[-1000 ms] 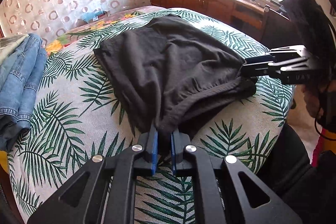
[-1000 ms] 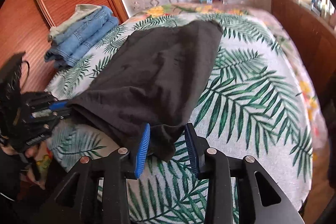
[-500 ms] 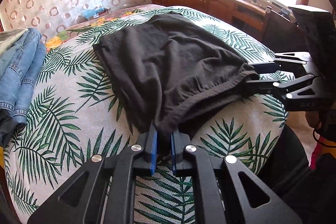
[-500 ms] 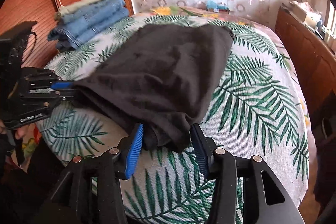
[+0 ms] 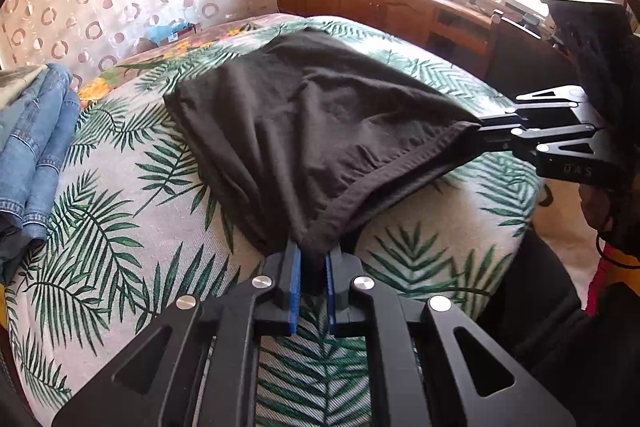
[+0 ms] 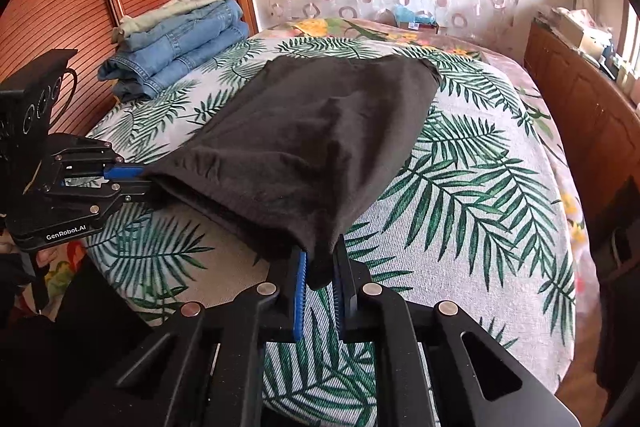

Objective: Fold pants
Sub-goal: 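Hold the pants end with the left tool while the right tool regrasps beside it, then fold the held pants end over with both tools and open them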

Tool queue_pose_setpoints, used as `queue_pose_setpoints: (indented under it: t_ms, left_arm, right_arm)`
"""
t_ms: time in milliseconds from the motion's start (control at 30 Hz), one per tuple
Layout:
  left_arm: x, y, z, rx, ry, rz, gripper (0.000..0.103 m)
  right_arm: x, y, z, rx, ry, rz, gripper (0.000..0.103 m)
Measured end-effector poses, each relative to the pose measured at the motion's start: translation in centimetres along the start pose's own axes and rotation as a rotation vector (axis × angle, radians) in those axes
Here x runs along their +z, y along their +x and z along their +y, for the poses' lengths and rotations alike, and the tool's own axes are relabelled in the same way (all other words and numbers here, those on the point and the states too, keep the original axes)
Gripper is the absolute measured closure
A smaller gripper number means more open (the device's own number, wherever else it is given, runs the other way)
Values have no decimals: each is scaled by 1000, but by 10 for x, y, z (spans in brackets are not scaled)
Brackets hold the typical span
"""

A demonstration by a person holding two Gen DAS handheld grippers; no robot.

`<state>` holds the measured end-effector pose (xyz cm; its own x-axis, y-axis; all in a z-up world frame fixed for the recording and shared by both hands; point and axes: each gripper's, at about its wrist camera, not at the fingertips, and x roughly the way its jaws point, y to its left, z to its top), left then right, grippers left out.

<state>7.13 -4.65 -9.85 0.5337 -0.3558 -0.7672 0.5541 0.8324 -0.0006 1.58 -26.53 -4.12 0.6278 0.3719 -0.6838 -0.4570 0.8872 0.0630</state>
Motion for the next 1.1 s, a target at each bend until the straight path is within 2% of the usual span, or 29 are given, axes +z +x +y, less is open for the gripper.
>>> queue_pose_setpoints:
  t_ms: [267, 433, 733, 1100]
  left_arm:
    - [6, -51, -13, -33, 19, -44, 93]
    - [33, -52, -3, -8, 29, -59, 93]
    - [82, -9, 32, 21, 37, -32, 93]
    - [111, 24, 68, 33, -15, -23, 93]
  right_arm:
    - [7, -49, 2, 68, -38, 21, 92]
    - [34, -60, -12, 87, -41, 19, 92]
    - [88, -26, -54, 91, -5, 18, 92]
    - [118, 25, -69, 100, 37, 24, 92]
